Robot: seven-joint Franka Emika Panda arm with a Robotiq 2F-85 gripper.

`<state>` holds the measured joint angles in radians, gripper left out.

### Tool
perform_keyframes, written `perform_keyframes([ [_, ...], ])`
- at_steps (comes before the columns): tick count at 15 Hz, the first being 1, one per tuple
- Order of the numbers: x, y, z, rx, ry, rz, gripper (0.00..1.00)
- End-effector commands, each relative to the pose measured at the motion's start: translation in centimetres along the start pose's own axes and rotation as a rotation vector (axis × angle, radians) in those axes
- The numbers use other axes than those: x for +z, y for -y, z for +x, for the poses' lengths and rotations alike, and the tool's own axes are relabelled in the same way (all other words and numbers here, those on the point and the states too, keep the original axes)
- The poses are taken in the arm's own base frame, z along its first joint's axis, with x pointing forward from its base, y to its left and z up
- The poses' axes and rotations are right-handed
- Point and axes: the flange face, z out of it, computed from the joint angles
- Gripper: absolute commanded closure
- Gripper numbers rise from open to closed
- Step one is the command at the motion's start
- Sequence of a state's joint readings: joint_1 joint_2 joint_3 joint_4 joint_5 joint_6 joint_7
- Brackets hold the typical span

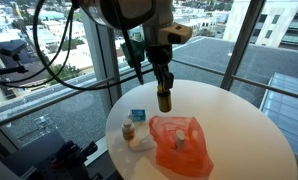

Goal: Put the bottle with a yellow cap in the plastic bag

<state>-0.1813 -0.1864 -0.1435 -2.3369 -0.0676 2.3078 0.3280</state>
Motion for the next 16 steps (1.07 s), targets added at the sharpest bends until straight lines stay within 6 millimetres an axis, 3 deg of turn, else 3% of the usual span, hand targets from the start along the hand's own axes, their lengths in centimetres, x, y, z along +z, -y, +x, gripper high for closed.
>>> perform_keyframes([
  [1,0.3,-1.6,1.4,0.016,0.0,0.011,0.79],
  [7,3.3,-3.3,1.8,0.038,0.03,0.007,0.79],
  [16,8.3,-4.1,2.1,0.038,0.087,0.016,0.79],
])
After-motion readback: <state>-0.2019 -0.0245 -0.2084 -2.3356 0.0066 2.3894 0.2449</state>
